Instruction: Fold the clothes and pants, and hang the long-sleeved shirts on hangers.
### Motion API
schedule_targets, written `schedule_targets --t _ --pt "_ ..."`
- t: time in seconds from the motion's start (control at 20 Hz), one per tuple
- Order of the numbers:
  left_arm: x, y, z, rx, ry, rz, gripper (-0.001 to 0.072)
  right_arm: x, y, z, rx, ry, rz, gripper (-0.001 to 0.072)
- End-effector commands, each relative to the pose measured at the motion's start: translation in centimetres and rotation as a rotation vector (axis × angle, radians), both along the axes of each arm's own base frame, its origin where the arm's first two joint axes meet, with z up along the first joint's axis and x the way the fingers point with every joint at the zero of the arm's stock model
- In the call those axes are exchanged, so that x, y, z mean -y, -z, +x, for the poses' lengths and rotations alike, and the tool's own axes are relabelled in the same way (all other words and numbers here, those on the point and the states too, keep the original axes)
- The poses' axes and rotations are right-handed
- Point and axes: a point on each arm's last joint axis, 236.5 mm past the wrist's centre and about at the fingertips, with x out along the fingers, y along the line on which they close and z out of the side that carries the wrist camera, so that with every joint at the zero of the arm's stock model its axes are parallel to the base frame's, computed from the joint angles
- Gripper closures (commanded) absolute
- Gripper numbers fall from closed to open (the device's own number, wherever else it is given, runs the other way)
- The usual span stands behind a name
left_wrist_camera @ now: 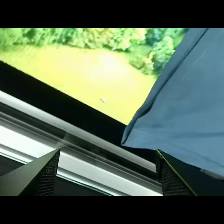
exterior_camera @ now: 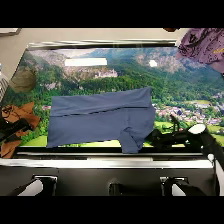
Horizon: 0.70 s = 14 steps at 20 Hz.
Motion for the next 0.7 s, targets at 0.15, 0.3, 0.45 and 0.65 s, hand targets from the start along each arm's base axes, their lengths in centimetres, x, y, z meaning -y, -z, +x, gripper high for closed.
schedule_targets --t 0.15,0.3,0.45,0.65 --pt "0.1 0.5 -0.3 0.019 -0.008 0.008 0.0038 -1.9 2.4 1.0 0.079 0.063 -0.073 0.0293" --pt "0.0 0.5 -0.2 0.020 -0.008 0.009 0.0038 -1.7 2.6 2.0 0.118 0.077 -0.099 0.0330" --pt "0.0 0.5 -0.2 0.020 -0.007 0.010 0.0037 -1.4 2.7 2.3 0.132 0.084 -0.114 0.0357" --pt "0.0 0.5 -0.2 0.021 -0.007 0.008 0.0038 -1.9 2.6 1.4 0.103 0.054 -0.093 0.0681"
